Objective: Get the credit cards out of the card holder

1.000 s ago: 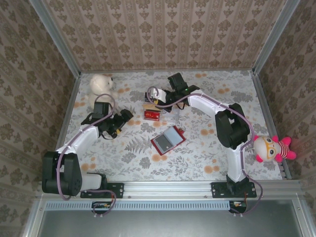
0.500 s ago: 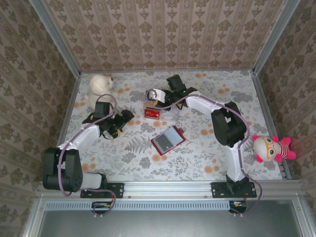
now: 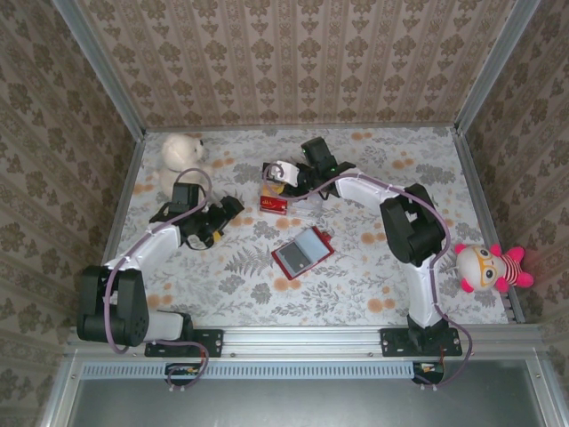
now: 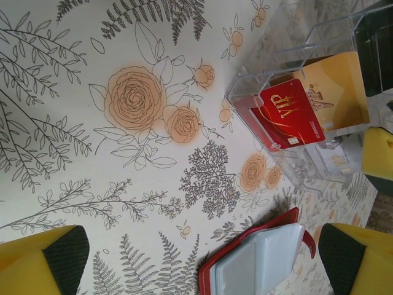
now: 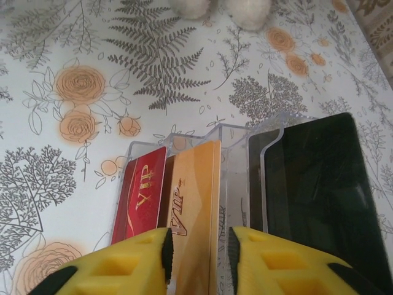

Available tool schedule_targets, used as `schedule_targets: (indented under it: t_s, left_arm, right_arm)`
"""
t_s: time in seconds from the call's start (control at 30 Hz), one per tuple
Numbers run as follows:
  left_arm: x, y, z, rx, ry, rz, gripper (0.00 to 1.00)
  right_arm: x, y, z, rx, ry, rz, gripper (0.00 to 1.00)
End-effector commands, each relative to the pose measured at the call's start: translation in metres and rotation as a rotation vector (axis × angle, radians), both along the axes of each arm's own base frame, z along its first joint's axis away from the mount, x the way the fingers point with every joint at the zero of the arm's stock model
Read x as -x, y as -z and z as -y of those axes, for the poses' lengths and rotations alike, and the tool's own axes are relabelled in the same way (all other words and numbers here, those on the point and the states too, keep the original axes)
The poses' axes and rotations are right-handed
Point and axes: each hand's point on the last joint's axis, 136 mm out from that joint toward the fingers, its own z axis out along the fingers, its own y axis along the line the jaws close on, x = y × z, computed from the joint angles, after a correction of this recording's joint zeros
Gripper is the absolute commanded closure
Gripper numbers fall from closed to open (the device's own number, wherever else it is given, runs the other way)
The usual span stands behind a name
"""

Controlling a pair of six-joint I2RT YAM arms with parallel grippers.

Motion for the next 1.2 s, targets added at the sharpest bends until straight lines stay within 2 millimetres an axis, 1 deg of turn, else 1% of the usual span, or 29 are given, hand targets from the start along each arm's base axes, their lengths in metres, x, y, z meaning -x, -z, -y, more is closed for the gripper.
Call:
schedule_targets:
  t_s: [0.0,0.13,0.2,0.33,0.43,0.47,0.5,0.57,0.63,0.73,0.83,0.93,1.0,1.1,1.17]
  left_arm:
    - [-0.001,-0.006,0.007,0.006,0.030,0.013,0.00]
    - [0.003,-0.007,0.014,-0.014,0.054,0.015,0.00]
    - [0.006,-0.008,0.019,-0.020,0.069,0.017,0.00]
    - [0.015,-0.009,0.033,-0.037,0.106,0.019,0.00]
    - [0.022,-0.007,0.044,-0.054,0.128,0.016,0.00]
    - [0.025,-0.007,0.050,-0.059,0.137,0.017,0.00]
    - [0.028,-0.006,0.054,-0.062,0.145,0.017,0.00]
    - [0.036,-0.007,0.068,-0.067,0.175,0.022,0.01]
    - [0.042,-0.005,0.078,-0.069,0.195,0.017,0.01]
    - [0.049,-0.003,0.091,-0.068,0.215,0.012,0.03]
    - [0.055,0.001,0.101,-0.077,0.236,0.010,0.07]
    - [0.060,0.008,0.108,-0.089,0.252,-0.005,0.14]
    - [0.063,0.012,0.111,-0.084,0.250,-0.017,0.15]
    - [0.066,0.017,0.115,-0.069,0.240,-0.036,0.18]
    - [0.068,0.021,0.116,-0.067,0.231,-0.047,0.22]
  right_arm:
    - [0.012,-0.052,-0.002,-0.093,-0.009,0.026,0.64]
    - [0.024,-0.081,0.006,-0.155,0.051,0.005,0.62]
    - [0.026,-0.095,0.013,-0.190,0.114,-0.006,0.62]
    - [0.033,-0.117,0.037,-0.248,0.307,-0.061,0.62]
    - [0.051,-0.131,0.054,-0.297,0.405,-0.123,0.58]
    - [0.059,-0.136,0.059,-0.322,0.438,-0.151,0.55]
    - [0.064,-0.138,0.065,-0.338,0.475,-0.177,0.50]
    - [0.071,-0.141,0.084,-0.371,0.609,-0.233,0.39]
    - [0.076,-0.136,0.101,-0.387,0.755,-0.314,0.32]
    - [0.094,-0.119,0.112,-0.348,0.856,-0.465,0.31]
    - [0.112,-0.095,0.110,-0.331,0.874,-0.598,0.31]
    - [0.125,-0.066,0.107,-0.347,0.919,-0.726,0.31]
    - [0.135,-0.047,0.104,-0.342,0.942,-0.809,0.34]
    - [0.148,-0.020,0.098,-0.311,0.973,-0.917,0.44]
    - [0.158,-0.005,0.085,-0.297,0.951,-0.992,0.49]
